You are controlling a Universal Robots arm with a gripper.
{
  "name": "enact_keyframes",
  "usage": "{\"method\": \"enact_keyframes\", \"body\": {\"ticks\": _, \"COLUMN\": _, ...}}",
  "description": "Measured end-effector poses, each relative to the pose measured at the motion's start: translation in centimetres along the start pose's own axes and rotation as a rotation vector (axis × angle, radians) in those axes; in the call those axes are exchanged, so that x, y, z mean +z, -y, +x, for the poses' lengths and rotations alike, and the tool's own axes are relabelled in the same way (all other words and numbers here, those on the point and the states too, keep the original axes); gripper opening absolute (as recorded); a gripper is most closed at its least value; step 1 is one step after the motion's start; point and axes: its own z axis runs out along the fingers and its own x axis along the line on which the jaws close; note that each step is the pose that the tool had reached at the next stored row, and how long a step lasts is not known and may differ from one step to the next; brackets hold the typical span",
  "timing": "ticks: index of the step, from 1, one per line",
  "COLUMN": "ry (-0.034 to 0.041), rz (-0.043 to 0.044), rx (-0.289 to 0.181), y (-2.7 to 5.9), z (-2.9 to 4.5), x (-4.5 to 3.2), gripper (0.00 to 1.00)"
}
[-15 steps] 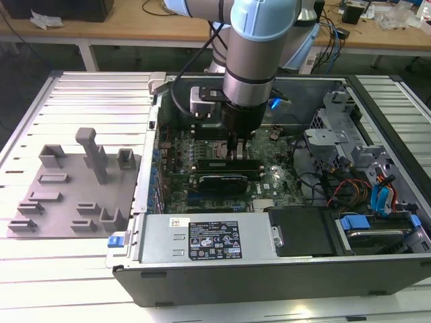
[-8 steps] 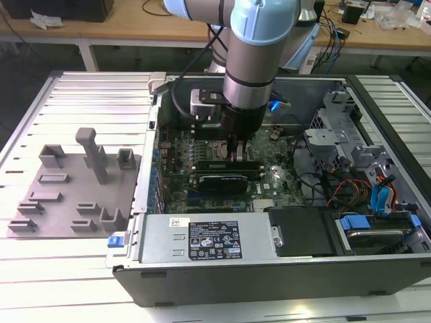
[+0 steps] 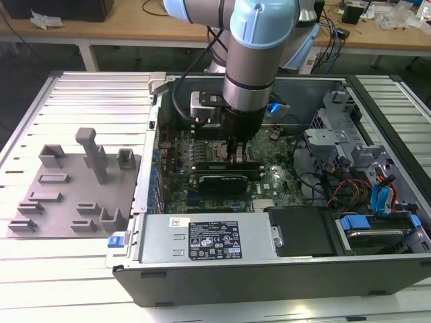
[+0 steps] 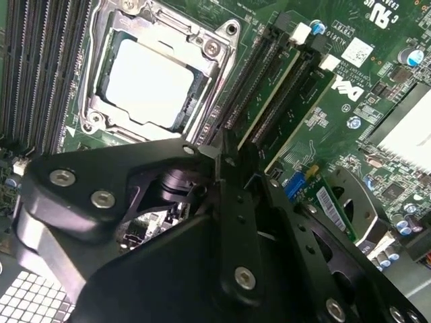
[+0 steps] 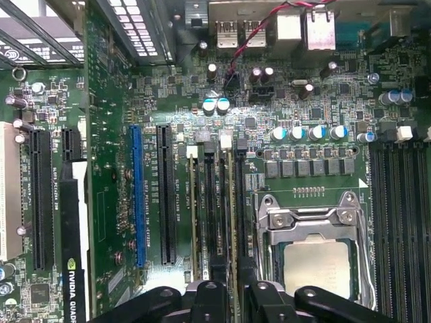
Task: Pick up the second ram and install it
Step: 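Insert the second ram into the second slot, then press down the second ram until it locks into place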
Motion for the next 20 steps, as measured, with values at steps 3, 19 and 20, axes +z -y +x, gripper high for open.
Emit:
{"method": "enact_keyframes", "body": {"ticks": 3, "ry": 0.0000, "rz": 0.0002, "rx": 0.000, "y": -0.05, "z": -0.07, "x": -1.51, "gripper": 0.19}}
{"method": "enact_keyframes", "body": {"ticks": 19, "ry": -0.0103, "rz": -0.0058, "rx": 0.000, "y": 4.51, "z": -0.76, "x": -3.44, "gripper": 0.08}}
{"method": "enact_keyframes", "body": {"ticks": 20, "ry": -0.0103, "rz": -0.0058, "rx": 0.000, "y": 4.70, "z": -0.73, "x": -3.10, "gripper": 0.08}}
